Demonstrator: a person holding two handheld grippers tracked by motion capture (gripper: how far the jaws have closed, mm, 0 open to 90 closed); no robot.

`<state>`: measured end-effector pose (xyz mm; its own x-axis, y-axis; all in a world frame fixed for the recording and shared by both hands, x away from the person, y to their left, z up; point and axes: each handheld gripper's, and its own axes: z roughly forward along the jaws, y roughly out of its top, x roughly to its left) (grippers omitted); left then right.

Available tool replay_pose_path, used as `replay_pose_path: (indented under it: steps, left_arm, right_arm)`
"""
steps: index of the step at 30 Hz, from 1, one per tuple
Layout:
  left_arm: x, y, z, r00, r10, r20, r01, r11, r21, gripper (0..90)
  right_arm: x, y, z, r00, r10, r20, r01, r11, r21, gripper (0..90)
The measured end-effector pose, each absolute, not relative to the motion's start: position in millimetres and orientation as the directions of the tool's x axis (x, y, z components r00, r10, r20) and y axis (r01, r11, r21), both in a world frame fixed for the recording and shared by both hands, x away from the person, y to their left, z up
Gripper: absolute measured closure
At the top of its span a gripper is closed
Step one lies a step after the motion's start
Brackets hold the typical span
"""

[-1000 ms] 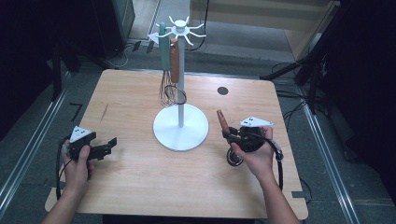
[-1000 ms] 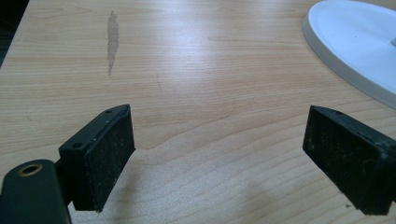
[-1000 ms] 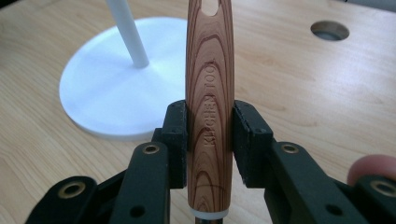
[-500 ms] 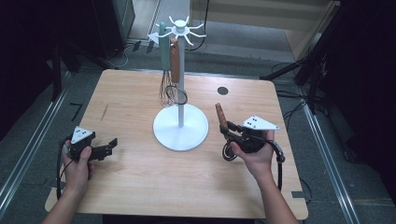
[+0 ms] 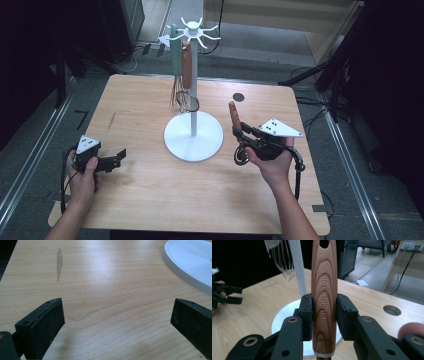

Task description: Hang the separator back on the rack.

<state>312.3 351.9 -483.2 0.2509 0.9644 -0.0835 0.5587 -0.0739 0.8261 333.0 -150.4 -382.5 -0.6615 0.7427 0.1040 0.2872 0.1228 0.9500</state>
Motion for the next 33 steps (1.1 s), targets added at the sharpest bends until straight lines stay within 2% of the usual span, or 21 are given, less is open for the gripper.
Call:
replay_pose_path:
  steps: [16, 33]
  left_arm:
    - [312, 352, -483, 0.249, 0.965, -0.081, 0.562, -0.076, 0.824, 0.0]
    - [313, 351, -484, 0.245, 0.966, -0.082, 0.562, -0.073, 0.824, 0.0]
  right_arm:
    - [335, -130, -346, -0.673, 0.733, 0.098, 0.191, 0.044, 0.981, 69.9]
    - [334, -119, -325, -0.686, 0.722, 0.091, 0.142, 0.010, 0.990, 69.9]
